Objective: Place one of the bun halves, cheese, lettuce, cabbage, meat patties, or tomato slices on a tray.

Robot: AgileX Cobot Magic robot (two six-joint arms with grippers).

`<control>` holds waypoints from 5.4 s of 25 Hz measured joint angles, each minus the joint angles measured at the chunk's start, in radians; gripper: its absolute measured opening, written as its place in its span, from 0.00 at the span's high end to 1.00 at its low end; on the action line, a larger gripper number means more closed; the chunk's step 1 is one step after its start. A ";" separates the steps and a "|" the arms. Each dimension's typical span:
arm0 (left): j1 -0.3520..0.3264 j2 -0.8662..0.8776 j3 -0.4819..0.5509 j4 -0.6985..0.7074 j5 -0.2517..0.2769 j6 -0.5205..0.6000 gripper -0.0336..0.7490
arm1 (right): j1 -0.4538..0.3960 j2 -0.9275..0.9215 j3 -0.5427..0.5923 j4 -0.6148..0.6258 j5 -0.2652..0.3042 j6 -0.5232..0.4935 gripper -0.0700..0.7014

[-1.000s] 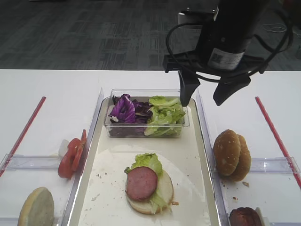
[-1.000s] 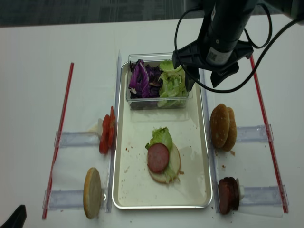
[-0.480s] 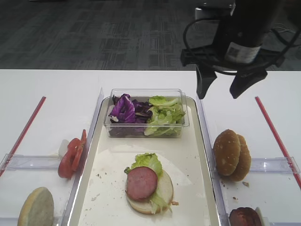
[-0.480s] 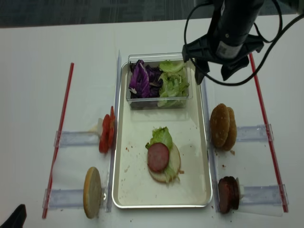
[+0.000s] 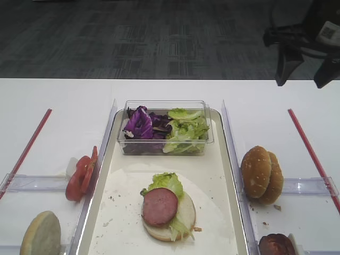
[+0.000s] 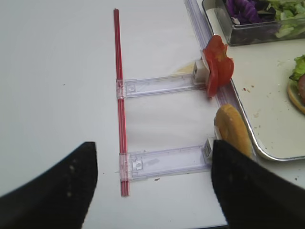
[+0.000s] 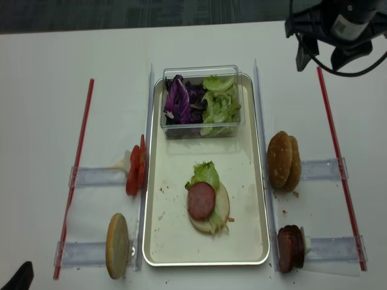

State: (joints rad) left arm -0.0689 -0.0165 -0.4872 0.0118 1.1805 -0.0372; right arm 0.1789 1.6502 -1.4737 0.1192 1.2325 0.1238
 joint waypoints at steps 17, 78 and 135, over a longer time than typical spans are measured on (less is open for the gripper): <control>0.000 0.000 0.000 0.000 0.000 0.000 0.32 | -0.081 -0.007 0.000 -0.031 0.002 -0.063 0.27; 0.000 0.000 0.000 0.000 0.000 0.000 0.32 | -0.082 -1.595 0.848 -0.053 0.044 -0.218 0.40; 0.000 0.000 0.000 0.000 0.000 0.000 0.32 | -0.177 -1.670 1.004 0.029 -0.109 -0.253 0.41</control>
State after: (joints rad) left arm -0.0689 -0.0165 -0.4872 0.0118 1.1805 -0.0372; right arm 0.0022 -0.0202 -0.4697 0.1483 1.1236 -0.1292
